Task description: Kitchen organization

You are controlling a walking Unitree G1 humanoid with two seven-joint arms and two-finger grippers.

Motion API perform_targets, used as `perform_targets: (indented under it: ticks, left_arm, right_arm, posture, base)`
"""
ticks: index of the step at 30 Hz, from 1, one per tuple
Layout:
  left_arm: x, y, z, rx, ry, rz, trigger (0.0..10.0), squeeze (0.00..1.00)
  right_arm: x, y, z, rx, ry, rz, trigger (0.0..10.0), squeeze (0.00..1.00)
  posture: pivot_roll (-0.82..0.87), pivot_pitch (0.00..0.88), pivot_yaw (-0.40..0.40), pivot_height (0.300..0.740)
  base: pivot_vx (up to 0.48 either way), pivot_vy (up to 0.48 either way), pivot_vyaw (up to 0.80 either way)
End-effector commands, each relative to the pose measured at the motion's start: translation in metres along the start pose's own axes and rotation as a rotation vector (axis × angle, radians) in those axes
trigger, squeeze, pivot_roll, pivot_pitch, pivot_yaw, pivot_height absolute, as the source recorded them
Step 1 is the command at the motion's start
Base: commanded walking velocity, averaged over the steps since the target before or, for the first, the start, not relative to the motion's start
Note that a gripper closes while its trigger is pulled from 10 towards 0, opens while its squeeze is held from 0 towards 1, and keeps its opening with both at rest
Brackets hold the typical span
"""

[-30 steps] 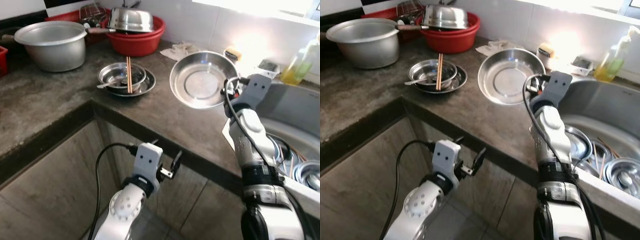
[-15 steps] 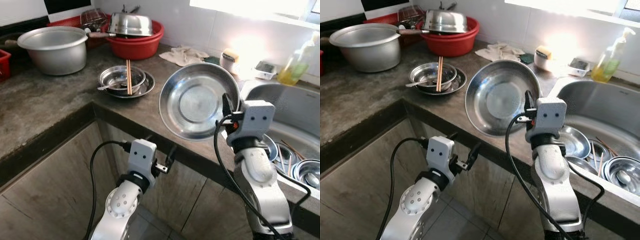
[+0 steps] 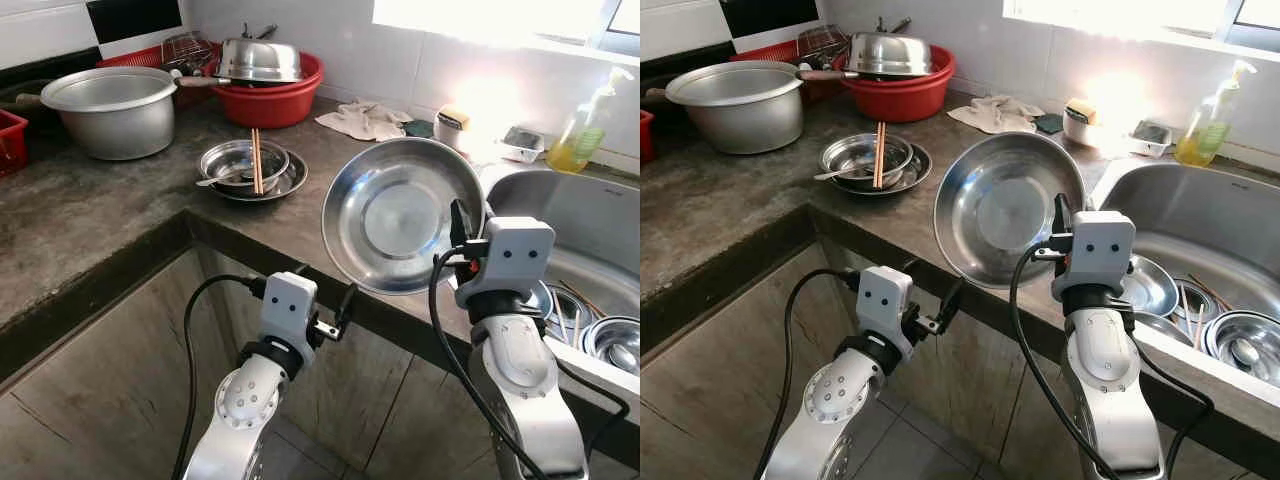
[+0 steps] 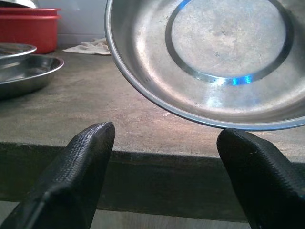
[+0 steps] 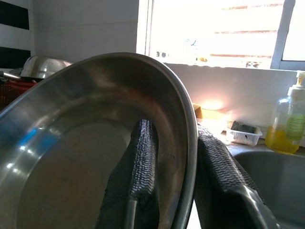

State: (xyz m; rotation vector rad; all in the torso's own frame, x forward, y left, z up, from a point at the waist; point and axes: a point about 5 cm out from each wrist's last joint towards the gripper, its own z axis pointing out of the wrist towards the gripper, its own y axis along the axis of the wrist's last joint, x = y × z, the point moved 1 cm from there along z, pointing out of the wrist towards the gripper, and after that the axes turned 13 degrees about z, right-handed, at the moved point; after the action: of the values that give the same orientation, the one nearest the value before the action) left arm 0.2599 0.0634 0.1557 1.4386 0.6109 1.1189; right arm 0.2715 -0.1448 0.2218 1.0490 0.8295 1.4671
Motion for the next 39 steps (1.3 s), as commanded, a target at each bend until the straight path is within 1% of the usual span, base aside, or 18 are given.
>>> perform_targets:
  ticks: [1, 4, 6, 15, 18, 24, 27, 31, 32, 36, 37, 39]
  left_arm:
    - [-0.0001, 0.0030, 0.0021, -0.018, -0.002, 0.000, 10.0, 0.00]
    - [-0.0008, 0.0030, 0.0021, -0.018, -0.003, 0.000, 10.0, 0.00]
    - [-0.0014, 0.0030, 0.0021, -0.020, -0.007, 0.001, 10.0, 0.00]
    - [-0.0025, 0.0018, 0.0028, -0.021, -0.029, 0.006, 10.0, 0.00]
    - [-0.0020, 0.0026, 0.0040, -0.029, -0.030, 0.011, 10.0, 0.00]
    - [-0.0042, 0.0019, 0.0044, -0.024, -0.049, 0.025, 10.0, 0.00]
    - [-0.0052, 0.0020, 0.0037, -0.027, -0.058, 0.033, 10.0, 0.00]
    - [-0.0043, 0.0022, 0.0038, -0.028, -0.052, 0.045, 10.0, 0.00]
    - [-0.0045, 0.0025, 0.0041, -0.032, -0.057, 0.062, 10.0, 0.00]
    - [-0.0013, 0.0027, 0.0056, -0.030, -0.029, 0.029, 10.0, 0.00]
    - [-0.0004, 0.0022, 0.0060, -0.025, -0.025, 0.028, 10.0, 0.00]
    - [0.0009, 0.0019, 0.0064, -0.022, -0.021, 0.031, 10.0, 0.00]
  right_arm:
    - [0.0019, 0.0046, -0.0008, -0.012, 0.005, 0.004, 0.0, 0.00]
    - [0.0027, 0.0039, -0.0014, -0.011, 0.013, 0.007, 0.0, 0.00]
    - [0.0031, 0.0032, -0.0020, -0.007, 0.013, 0.016, 0.0, 0.00]
    - [0.0035, 0.0007, -0.0033, 0.009, 0.005, 0.022, 0.0, 0.00]
    - [0.0040, 0.0004, -0.0033, 0.010, 0.006, 0.021, 0.0, 0.00]
    - [0.0053, 0.0008, -0.0024, 0.007, 0.002, 0.009, 0.0, 0.00]
    - [0.0053, 0.0007, -0.0025, 0.005, -0.005, 0.004, 0.0, 0.00]
    - [0.0052, 0.0010, -0.0019, 0.000, -0.010, 0.000, 0.0, 0.00]
    - [0.0056, 0.0007, -0.0009, 0.004, -0.009, -0.012, 0.0, 0.00]
    - [0.0072, -0.0018, -0.0003, 0.021, -0.003, -0.016, 0.0, 0.00]
    - [0.0072, -0.0026, 0.0000, 0.026, -0.003, -0.020, 10.0, 0.00]
    - [0.0071, -0.0031, 0.0004, 0.029, -0.004, -0.024, 10.0, 0.00]
  posture:
    - [0.05, 0.039, -0.047, 0.740]
    - [0.05, 0.037, -0.047, 0.740]
    - [0.04, 0.033, -0.044, 0.740]
    - [0.04, 0.024, -0.032, 0.740]
    - [0.04, 0.029, -0.029, 0.740]
    - [0.03, 0.040, -0.026, 0.740]
    - [0.03, 0.040, -0.025, 0.740]
    - [0.03, 0.046, -0.022, 0.740]
    - [0.03, 0.044, -0.022, 0.740]
    - [0.03, 0.045, -0.018, 0.740]
    - [0.03, 0.045, -0.018, 0.740]
    - [0.04, 0.047, -0.022, 0.740]
  base:
    - [0.000, 0.000, 0.00]
    - [0.000, 0.000, 0.00]
    - [0.000, 0.369, 0.00]
    - [0.000, 0.477, -0.73]
    - [0.000, 0.000, -0.80]
    - [0.000, 0.000, 0.00]
    - [0.000, 0.000, -0.67]
    - [0.000, 0.000, 0.00]
    - [0.281, -0.341, 0.00]
    - [0.144, -0.180, 0.00]
    - [0.000, 0.000, 0.00]
    - [0.000, 0.000, 0.00]
